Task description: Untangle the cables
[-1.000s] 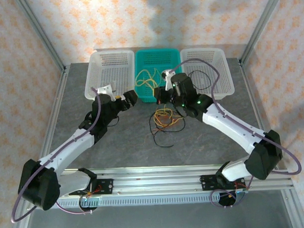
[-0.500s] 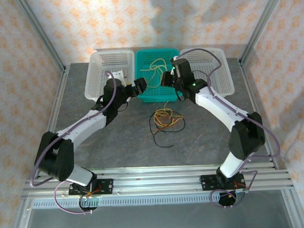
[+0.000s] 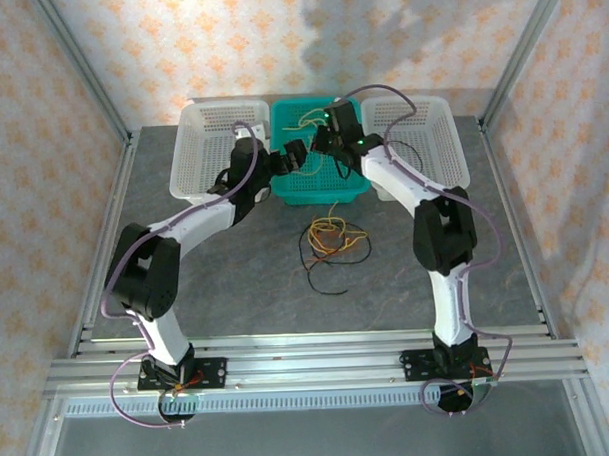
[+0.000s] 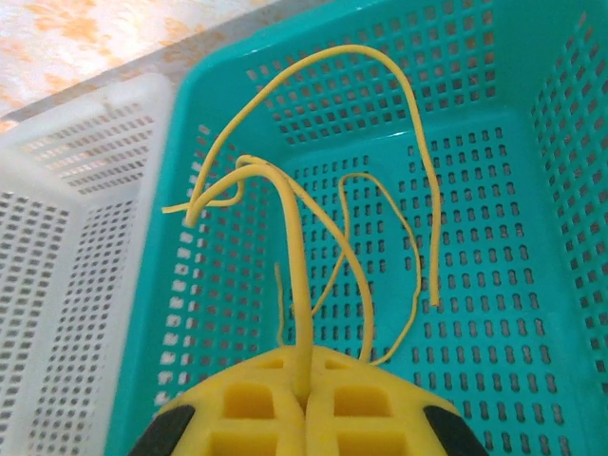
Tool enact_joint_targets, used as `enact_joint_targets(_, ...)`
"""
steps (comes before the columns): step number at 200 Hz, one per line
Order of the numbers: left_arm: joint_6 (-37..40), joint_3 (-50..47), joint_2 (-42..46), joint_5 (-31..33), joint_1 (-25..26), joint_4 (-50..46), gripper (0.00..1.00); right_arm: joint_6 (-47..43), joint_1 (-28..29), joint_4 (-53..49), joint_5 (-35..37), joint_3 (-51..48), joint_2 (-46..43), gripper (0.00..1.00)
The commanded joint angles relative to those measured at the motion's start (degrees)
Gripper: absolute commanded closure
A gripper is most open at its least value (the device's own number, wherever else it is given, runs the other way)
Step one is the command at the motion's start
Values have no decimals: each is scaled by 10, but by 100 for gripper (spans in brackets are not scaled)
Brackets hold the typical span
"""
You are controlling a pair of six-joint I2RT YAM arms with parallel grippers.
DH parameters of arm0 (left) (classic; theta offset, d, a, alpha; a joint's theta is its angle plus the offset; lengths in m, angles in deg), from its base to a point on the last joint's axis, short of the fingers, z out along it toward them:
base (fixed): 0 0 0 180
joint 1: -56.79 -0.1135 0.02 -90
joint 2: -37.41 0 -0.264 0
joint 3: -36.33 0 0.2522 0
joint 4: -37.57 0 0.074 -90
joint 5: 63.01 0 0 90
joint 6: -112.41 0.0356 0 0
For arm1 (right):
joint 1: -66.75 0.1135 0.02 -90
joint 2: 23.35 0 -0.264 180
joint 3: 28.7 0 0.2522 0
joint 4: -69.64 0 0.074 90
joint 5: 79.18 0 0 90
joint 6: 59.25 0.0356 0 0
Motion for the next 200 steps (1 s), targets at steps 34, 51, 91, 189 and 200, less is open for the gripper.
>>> enact_joint_targets(34,-16,48,-45,0,-7,33,1,14,-16,-42,6,127,108,100)
enact_joint_targets(51,-17,63,-61,-3,-9,27,1,18,-19,-57,8,162,135,100)
enact_joint_targets(91,-26,69,-73,0,-15,25,1,20,-23,-78,2,216,180,98)
enact_joint_targets(189,-19,34,-40,5,-14,8,1,1,-23,-85,-22,230,168,72)
enact_joint_targets(200,-18,22,-25,5,-14,8,1,-5,-23,-87,-21,228,157,70)
